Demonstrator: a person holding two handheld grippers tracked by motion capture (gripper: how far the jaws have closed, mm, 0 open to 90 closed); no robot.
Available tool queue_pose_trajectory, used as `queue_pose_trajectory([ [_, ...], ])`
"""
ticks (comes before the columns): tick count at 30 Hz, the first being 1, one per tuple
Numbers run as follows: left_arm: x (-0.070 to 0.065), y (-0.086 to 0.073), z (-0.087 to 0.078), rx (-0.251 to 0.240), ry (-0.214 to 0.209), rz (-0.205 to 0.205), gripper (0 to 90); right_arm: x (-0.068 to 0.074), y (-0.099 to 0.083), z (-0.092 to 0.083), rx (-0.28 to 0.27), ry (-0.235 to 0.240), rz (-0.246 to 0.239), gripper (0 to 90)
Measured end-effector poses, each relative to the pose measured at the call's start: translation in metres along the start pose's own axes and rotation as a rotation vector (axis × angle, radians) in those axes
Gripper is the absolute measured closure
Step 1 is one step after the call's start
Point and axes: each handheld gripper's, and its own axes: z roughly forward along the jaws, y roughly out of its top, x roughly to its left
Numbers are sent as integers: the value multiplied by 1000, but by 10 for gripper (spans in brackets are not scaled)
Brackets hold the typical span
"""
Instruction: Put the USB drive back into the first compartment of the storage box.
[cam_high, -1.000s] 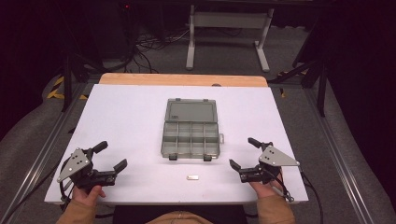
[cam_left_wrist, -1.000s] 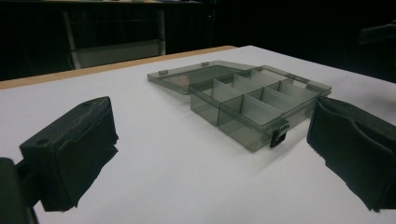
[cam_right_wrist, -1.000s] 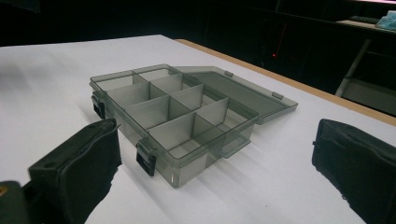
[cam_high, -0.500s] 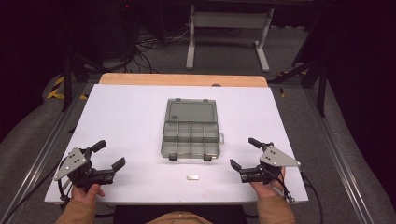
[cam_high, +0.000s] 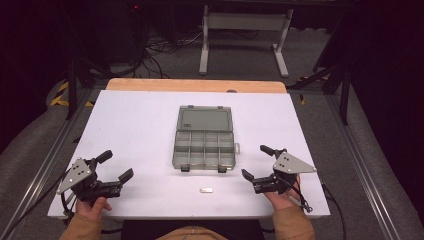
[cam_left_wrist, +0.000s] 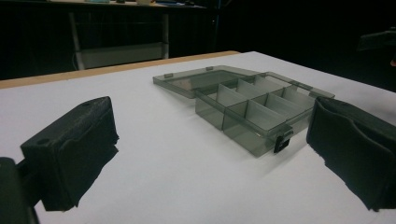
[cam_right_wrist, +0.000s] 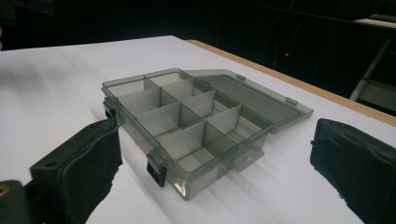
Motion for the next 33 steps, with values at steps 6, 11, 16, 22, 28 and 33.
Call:
queue_pose_trajectory([
  [6, 0, 0, 0, 8, -2, 2, 25, 4, 12, 14, 17, 42, -22, 27],
  [11, -1, 0, 1, 12, -5, 4, 25, 10, 22, 30, 37, 86, -43, 28],
  [16, -1, 0, 1, 13, -6, 3, 25, 14, 31, 42, 46, 124, -62, 28],
  [22, -1, 0, 1, 14, -7, 3, 25, 19, 39, 52, 55, 178, -66, 32],
  [28, -1, -1, 2, 5, -6, 4, 25, 28, 48, 65, 75, 235, -88, 42],
  [33, -1, 0, 1, 13, -6, 5, 25, 35, 53, 72, 93, 266, -106, 61],
])
